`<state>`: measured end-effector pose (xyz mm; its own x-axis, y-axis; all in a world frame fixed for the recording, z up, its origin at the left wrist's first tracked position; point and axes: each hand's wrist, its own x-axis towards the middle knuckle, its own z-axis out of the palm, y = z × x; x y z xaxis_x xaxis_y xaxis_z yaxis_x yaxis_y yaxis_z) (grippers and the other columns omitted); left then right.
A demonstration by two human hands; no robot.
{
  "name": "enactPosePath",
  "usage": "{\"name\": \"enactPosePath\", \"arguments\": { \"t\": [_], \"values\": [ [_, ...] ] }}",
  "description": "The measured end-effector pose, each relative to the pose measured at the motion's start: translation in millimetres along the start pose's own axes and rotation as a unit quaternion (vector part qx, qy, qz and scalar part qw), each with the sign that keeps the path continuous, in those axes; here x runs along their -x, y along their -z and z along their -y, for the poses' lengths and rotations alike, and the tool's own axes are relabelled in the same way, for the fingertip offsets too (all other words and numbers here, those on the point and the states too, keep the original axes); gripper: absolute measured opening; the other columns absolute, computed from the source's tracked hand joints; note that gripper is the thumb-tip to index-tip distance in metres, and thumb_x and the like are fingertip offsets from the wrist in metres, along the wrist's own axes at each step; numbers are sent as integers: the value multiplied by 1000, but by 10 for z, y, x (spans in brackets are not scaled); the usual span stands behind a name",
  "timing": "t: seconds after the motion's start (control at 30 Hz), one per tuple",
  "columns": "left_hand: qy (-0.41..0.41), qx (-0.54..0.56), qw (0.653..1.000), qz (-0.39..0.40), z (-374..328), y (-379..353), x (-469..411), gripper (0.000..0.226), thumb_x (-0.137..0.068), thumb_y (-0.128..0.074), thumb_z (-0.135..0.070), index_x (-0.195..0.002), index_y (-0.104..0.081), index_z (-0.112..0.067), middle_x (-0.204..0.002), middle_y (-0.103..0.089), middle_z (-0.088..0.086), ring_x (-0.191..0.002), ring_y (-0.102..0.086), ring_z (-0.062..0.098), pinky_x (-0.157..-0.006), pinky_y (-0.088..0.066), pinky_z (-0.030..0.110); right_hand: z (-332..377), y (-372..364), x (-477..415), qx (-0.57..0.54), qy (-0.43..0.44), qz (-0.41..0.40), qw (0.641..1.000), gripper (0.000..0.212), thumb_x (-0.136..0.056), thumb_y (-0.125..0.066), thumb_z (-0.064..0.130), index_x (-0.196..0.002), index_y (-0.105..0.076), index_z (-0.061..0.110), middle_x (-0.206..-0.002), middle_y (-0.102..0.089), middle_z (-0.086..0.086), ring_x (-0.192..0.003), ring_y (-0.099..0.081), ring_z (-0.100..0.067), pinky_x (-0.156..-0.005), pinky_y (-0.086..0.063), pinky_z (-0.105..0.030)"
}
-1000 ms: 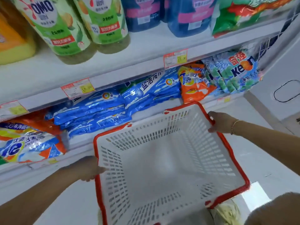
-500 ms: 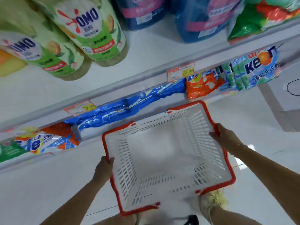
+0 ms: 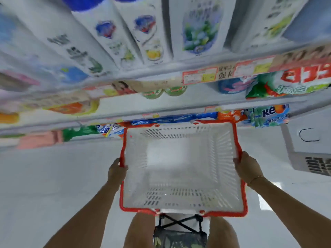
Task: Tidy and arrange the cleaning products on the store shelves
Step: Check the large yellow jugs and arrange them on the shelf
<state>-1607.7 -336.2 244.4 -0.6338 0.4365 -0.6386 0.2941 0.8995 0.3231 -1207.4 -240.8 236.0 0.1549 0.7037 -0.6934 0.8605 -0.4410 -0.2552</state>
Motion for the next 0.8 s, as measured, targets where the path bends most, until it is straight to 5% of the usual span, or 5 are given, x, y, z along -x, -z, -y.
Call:
{"name": "enactPosePath", "arguments": {
  "t": [0.27,0.37,0.47,0.57,0.8],
  "values": [
    [99,137,974,-153,813,1573,1128,47,-87,-60,1,-133,-53,-5,-117,-63,22,-97,-61,35,-81,-47,37,1287,403,1240,31,180,55,982,33,-95,-50,10,-121,-43,-7,-115,-57,-32,-107,-55,-45,-82,-42,-40],
    [148,216,943,-208,1241,2061,1488,40,-83,-67,-1,-123,-62,-1,-93,-65,17,-82,-61,31,-76,-49,38,1771,449,1703,34,274,87,957,41,-90,-55,3,-129,-45,-3,-126,-56,-20,-118,-51,-37,-94,-38,-36],
    [179,249,922,-238,1659,2481,1737,31,-81,-68,-2,-112,-67,0,-77,-62,15,-63,-56,28,-64,-46,32,2215,336,2139,14,336,104,936,36,-87,-56,-4,-123,-55,0,-115,-58,-7,-114,-53,-29,-81,-35,-25],
    [197,266,907,-261,2173,2842,1796,33,-80,-67,-1,-112,-68,-1,-92,-68,22,-78,-62,35,-73,-49,39,2682,40,2556,-15,333,136,933,32,-87,-58,-2,-119,-59,5,-111,-64,-12,-102,-59,-30,-80,-42,-29],
    [238,327,874,-267,3602,3756,1629,24,-85,-60,-1,-108,-67,-1,-80,-62,18,-66,-51,27,-61,-40,29,3878,-1130,3498,2,312,190,931,27,-88,-61,2,-115,-63,6,-118,-63,-19,-105,-59,-37,-96,-46,-47]
  ]
}}
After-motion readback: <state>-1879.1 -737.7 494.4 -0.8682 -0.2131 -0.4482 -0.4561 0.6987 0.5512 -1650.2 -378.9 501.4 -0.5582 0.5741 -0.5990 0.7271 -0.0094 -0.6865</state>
